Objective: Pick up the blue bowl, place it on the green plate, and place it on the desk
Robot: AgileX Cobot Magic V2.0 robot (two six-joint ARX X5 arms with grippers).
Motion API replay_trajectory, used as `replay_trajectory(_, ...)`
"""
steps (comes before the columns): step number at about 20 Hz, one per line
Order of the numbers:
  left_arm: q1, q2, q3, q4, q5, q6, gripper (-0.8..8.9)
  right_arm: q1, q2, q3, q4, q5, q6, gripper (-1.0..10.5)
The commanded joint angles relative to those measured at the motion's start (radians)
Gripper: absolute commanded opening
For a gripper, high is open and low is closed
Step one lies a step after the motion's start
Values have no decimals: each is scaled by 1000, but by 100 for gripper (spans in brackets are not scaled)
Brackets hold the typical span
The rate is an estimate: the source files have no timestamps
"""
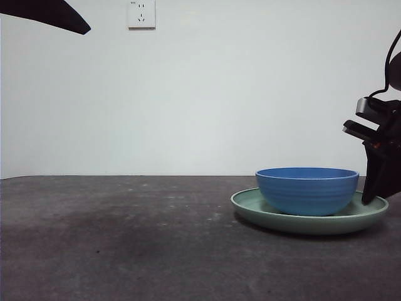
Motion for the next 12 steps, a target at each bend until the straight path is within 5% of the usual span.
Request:
replay_trajectory(1,-4,4,9,11,5,12,280,2,-38,9,14,-43,34,15)
replay_trajectory(12,-4,4,9,11,5,12,280,85,-161,11,53,-93,138,15)
